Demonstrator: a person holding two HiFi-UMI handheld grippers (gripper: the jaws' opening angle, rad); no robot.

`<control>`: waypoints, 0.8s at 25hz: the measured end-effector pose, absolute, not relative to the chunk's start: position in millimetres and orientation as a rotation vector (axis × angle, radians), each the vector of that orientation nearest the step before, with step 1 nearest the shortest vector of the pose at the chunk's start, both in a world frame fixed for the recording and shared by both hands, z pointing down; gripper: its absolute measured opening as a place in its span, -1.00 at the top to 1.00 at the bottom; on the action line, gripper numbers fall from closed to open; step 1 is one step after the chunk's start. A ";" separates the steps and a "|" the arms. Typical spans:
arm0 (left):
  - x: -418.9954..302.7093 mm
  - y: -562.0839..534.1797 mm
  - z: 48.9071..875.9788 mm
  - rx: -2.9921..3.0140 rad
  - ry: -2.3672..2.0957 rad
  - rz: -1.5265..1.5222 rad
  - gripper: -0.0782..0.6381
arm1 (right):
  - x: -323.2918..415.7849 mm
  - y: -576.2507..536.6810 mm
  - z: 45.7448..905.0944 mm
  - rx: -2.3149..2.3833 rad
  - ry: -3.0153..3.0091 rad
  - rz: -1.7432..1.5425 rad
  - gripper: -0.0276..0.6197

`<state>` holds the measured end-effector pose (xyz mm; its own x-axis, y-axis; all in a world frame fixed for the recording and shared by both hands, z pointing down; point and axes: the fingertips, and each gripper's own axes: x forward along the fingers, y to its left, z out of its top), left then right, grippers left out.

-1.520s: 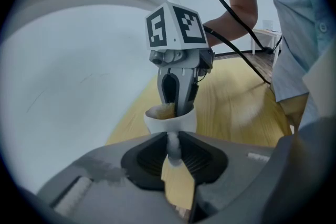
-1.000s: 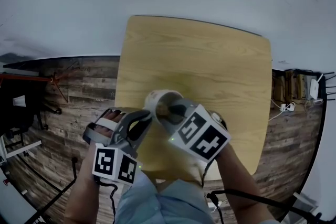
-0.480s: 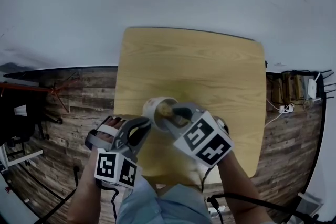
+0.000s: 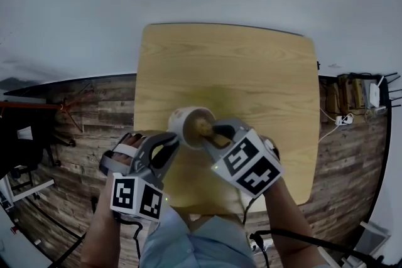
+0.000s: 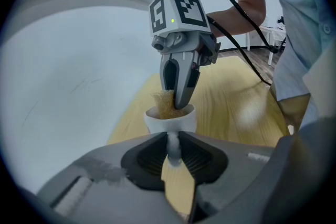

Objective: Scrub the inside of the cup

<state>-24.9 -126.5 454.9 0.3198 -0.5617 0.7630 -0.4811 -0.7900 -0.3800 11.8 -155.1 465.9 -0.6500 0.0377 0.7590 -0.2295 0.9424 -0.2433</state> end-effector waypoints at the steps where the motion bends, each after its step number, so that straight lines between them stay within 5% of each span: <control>1: -24.4 -126.7 455.1 -2.484 0.985 -1.489 0.52 | 13.1 -151.8 467.3 0.128 -2.238 0.409 0.70; 20: -21.1 -117.8 456.4 -2.458 0.922 -1.517 0.52 | -4.5 -146.5 443.8 0.149 -2.308 0.440 0.70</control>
<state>-21.1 -117.8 456.4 0.3166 -0.5464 0.7754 -0.4372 -0.8095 -0.3919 -4.5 -146.5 443.8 -0.6989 0.0265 0.7148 -0.2381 0.9337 -0.2675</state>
